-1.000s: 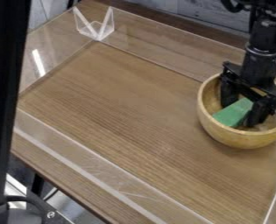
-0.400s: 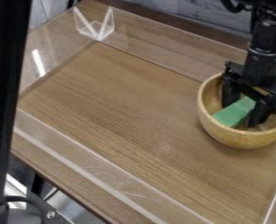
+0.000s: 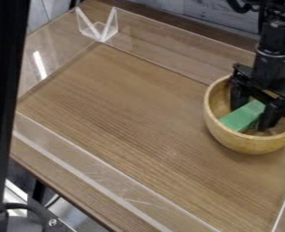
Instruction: Remove the green block from inside the brown bowl and put it on the table
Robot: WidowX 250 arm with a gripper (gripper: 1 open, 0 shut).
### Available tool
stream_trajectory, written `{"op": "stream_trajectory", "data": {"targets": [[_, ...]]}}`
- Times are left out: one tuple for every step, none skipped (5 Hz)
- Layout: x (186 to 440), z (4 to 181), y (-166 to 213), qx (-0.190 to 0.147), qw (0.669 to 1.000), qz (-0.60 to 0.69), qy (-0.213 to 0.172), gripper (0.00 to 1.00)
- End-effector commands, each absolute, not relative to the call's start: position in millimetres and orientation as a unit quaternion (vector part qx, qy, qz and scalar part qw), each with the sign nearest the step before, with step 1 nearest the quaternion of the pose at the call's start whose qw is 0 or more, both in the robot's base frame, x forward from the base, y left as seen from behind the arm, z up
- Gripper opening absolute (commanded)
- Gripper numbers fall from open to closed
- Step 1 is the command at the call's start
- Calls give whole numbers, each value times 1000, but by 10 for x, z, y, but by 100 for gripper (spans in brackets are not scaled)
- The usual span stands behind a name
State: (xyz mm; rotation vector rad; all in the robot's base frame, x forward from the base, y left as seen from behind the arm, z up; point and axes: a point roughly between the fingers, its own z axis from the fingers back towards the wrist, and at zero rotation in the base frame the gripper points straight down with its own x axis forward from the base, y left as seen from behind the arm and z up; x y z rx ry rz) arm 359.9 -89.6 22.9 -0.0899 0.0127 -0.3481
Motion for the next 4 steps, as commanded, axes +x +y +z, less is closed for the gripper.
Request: {"op": "stream_trajectory", "data": {"targets": [[3657, 154, -821, -47, 984, -171, -5, 100], [3660, 116, -799, -49, 985, -168, -4, 100], [3660, 91, -776, -51, 985, -165, -3, 100], [3661, 73, -752, -53, 985, -161, -3, 100]]}}
